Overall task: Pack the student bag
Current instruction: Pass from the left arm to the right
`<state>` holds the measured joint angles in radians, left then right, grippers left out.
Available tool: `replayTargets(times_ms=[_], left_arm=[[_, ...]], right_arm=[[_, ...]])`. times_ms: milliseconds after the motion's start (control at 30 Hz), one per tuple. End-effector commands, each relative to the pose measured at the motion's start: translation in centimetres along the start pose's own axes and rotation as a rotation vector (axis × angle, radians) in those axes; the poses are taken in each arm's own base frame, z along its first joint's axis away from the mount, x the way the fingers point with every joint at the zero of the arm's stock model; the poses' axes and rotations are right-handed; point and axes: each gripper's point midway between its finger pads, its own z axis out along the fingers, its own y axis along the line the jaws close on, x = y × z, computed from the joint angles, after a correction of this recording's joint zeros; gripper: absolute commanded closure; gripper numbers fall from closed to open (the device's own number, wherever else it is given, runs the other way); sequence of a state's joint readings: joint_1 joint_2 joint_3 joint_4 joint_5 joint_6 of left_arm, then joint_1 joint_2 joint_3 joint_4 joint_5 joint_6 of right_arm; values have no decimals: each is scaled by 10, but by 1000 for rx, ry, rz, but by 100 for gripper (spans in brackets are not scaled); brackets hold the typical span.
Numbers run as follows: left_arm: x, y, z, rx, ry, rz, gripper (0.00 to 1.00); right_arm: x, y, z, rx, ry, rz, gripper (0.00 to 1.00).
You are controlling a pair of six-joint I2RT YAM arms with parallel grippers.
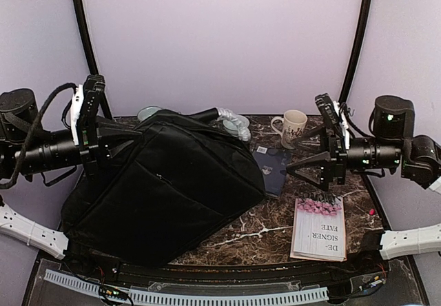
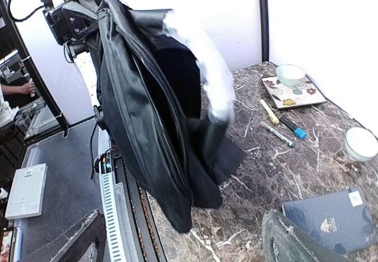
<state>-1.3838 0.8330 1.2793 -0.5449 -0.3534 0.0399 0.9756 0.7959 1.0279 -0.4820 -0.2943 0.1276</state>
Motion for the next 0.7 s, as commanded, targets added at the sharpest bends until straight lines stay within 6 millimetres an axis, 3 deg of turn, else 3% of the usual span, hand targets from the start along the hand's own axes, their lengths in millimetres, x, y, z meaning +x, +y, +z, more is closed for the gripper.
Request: replayTargets(times_ms=[0, 233, 433, 667], left_arm=[[-31, -5, -4, 46, -83, -30, 100], [-36, -11, 6, 55, -84, -3, 100], [-38, -16, 7, 84, -88, -15, 100], [-35, -29, 11, 148, -70, -31, 100]], right_arm=[[-17, 10, 18, -79, 35, -43, 11], [-45, 21, 42, -147, 45, -127, 15], [-47, 30, 58, -186, 80, -182, 15], [-49, 6, 75, -55, 73, -259, 7]])
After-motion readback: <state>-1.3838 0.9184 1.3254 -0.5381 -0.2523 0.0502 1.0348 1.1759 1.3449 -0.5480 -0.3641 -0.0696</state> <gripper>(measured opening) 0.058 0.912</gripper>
